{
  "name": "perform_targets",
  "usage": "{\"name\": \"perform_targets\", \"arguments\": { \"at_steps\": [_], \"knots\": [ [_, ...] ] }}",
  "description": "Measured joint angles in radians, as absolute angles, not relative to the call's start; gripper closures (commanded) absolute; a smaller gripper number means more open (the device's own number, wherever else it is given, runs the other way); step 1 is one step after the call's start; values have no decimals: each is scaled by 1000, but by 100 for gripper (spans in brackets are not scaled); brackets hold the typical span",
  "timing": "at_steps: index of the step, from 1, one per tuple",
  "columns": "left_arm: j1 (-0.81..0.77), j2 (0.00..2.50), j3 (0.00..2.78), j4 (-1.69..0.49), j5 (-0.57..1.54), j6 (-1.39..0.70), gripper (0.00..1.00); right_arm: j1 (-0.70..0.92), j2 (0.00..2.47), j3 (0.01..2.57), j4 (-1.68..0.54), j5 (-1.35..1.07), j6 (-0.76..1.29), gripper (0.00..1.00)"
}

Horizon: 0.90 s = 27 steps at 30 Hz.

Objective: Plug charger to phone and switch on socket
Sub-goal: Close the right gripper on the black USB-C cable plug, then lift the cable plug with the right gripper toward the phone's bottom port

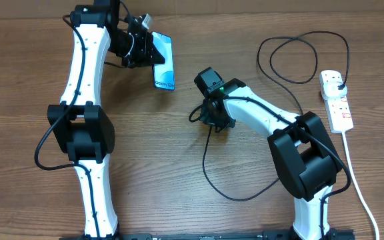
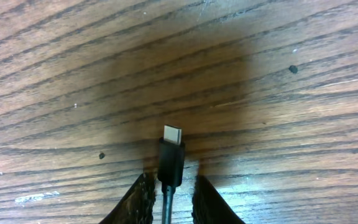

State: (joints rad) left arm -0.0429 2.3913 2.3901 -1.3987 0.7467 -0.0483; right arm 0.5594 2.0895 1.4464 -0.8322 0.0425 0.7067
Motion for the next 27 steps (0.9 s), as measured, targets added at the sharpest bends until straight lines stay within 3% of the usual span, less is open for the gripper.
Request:
{"name": "perform_targets", "arguments": {
  "at_steps": [9, 18, 27],
  "knots": [
    [-43, 2391, 2390, -1399, 747, -48, 96, 559, 2088, 1446, -838, 33, 707, 82],
    [-43, 2391, 2390, -1399, 747, -48, 96, 559, 2088, 1446, -838, 28, 706, 96],
    [-43, 2391, 2390, -1399, 747, -48, 96, 559, 2088, 1444, -822, 19, 707, 96]
  ]
}}
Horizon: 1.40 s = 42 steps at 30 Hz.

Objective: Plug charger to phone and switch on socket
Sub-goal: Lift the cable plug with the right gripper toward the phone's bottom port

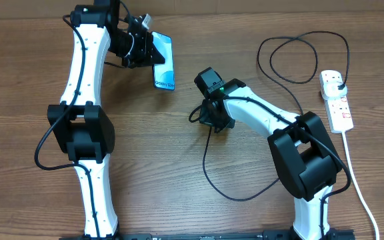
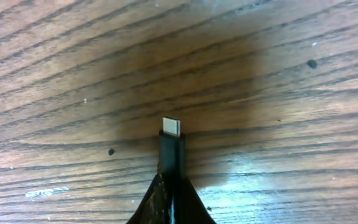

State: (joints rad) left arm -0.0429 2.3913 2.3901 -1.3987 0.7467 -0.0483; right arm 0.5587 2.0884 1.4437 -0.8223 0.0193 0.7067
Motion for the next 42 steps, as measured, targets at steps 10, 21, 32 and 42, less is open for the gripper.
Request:
{"name": "perform_targets", "arguments": {
  "at_steps": [10, 21, 32, 42],
  "knots": [
    [-36, 2391, 2390, -1297, 1029, 9, 96, 510, 2044, 1448, -822, -144, 602, 96],
    [-17, 2391, 2390, -1173, 1464, 25, 96, 365, 1782, 1479, -752, -688, 332, 96],
    [-15, 2391, 2390, -1174, 1516, -1, 96, 373, 1785, 1479, -740, -857, 240, 96],
    [-27, 2391, 2390, -1206, 1444, -1, 96, 482, 1745, 1479, -746, -548, 309, 96]
  ]
}}
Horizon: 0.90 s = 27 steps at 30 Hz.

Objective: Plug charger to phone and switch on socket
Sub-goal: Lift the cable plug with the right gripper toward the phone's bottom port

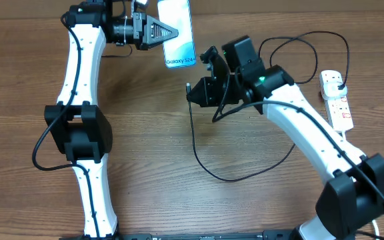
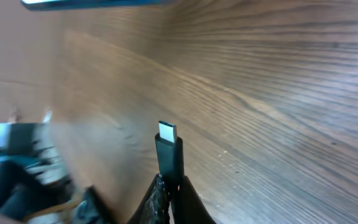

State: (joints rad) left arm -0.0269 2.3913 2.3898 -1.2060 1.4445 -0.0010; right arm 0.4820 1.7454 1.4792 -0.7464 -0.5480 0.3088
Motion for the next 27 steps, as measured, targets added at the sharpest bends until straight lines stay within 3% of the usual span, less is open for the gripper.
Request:
{"name": "perform_targets", "arguments": {
  "at_steps": [13, 27],
  "knots": [
    [-78, 2391, 2390, -1234, 1360, 9, 96, 522, 1736, 1480, -746, -414, 315, 96],
    [-76, 2391, 2390, -1242, 1420, 60, 96, 506, 1734, 1522, -760, -391, 315, 96]
  ]
}}
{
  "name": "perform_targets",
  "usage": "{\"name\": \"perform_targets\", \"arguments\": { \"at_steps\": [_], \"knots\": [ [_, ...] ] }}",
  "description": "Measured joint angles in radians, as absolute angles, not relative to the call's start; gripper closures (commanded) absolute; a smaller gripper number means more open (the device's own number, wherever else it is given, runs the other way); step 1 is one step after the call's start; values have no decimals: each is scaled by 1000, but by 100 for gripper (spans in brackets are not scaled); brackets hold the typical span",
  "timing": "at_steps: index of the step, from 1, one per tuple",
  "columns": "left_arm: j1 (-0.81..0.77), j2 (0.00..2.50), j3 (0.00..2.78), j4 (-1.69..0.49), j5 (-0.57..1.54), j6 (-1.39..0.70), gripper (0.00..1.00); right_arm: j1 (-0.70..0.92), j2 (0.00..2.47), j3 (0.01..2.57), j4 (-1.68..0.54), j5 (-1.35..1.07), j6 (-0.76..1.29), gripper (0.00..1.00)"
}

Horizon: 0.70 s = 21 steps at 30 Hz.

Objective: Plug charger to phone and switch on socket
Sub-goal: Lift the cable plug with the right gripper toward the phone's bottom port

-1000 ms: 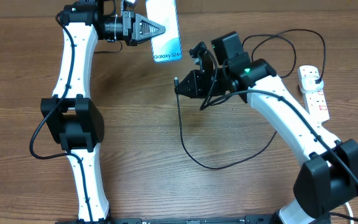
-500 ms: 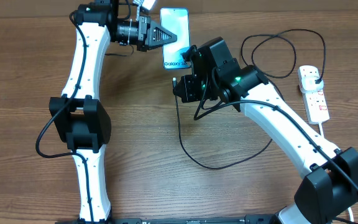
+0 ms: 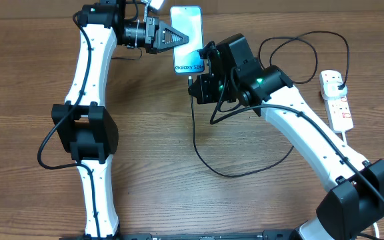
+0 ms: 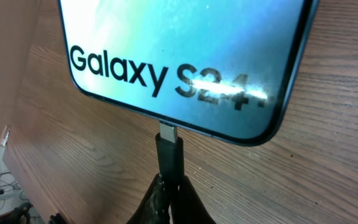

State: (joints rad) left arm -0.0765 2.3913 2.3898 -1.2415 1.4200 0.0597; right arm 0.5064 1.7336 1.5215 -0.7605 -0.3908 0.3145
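Observation:
The phone (image 3: pixel 187 39), its lit screen reading "Galaxy S24", is held off the table by my left gripper (image 3: pixel 177 37), which is shut on its left edge. My right gripper (image 3: pixel 193 88) is shut on the black USB-C plug (image 4: pixel 168 155) just below the phone (image 4: pixel 185 62). The plug's metal tip meets the middle of the phone's bottom edge; how deep it sits is hidden. The black cable (image 3: pixel 209 167) hangs from the plug, loops over the table and runs to the white power strip (image 3: pixel 337 100) at the right, where the charger is plugged in.
The wooden table (image 3: pixel 152 167) lies under both arms. More cable coils at the back right (image 3: pixel 299 57). The strip's white lead (image 3: pixel 355 180) runs toward the front right edge.
The phone has come right and a little lower, toward my right gripper. The plug tip, which pointed at bare table with the phone far above, now touches the phone's bottom edge.
First my right gripper stood open around the plug lying on the table, with the left gripper at the phone resting flat. Then the right one was shut on the plug. Later both were raised, phone and plug apart. Now the tip meets the phone's bottom edge.

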Motion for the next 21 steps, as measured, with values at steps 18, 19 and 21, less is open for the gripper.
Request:
{"name": "perform_targets", "arguments": {
  "at_steps": [18, 19, 21],
  "knots": [
    [-76, 2391, 2390, -1242, 1421, 86, 96, 484, 1734, 1522, -741, -394, 340, 96],
    [-76, 2392, 2390, -1241, 1421, 86, 96, 482, 1734, 1522, -741, -396, 340, 96],
    [-76, 2391, 2390, -1242, 1422, 86, 96, 480, 1733, 1522, -740, -404, 340, 96]
  ]
}}
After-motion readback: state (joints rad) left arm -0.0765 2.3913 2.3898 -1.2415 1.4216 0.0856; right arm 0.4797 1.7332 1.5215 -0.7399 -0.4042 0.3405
